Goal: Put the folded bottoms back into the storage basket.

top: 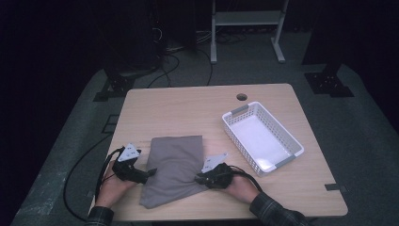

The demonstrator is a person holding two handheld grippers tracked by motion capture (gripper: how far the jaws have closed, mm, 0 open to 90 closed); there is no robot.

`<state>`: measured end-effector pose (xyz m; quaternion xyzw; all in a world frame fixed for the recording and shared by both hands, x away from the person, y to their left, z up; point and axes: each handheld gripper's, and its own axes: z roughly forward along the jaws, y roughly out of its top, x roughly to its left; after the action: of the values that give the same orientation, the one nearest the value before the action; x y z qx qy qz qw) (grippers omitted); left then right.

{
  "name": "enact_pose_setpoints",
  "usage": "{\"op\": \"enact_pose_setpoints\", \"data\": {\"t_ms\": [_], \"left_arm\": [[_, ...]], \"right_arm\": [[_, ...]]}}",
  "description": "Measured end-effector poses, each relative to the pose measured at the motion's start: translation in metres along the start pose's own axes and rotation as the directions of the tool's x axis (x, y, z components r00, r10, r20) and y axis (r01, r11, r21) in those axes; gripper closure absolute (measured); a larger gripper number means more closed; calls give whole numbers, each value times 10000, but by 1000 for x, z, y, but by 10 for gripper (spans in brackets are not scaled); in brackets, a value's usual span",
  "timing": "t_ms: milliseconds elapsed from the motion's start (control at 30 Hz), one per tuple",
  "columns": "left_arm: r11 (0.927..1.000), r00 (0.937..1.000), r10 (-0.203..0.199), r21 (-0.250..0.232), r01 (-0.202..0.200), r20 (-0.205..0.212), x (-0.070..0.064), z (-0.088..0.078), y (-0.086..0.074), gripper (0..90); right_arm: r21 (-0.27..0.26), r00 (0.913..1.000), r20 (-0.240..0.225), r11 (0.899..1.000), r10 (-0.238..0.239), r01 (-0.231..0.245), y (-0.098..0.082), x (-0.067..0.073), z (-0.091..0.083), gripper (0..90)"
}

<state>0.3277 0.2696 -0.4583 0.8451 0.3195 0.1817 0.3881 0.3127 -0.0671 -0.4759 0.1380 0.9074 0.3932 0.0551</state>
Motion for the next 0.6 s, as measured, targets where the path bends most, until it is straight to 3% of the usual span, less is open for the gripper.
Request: {"op": "enact_pose_setpoints", "data": {"t_ms": [233, 500, 600], "left_arm": [[9990, 9994, 93, -446, -79, 323, 1, 6, 23, 0], [9991, 9988, 263, -356, -248, 408, 1, 29, 50, 0], [9995, 9982, 128, -288, -111, 586, 2, 41, 59, 0]], "right_arm": [[276, 9999, -100, 9996, -6, 8, -14, 1, -18, 783], [349, 9998, -186, 9994, -6, 13, -27, 0, -33, 782], [294, 9998, -188, 9996, 44, -38, -28, 0, -33, 781]]}}
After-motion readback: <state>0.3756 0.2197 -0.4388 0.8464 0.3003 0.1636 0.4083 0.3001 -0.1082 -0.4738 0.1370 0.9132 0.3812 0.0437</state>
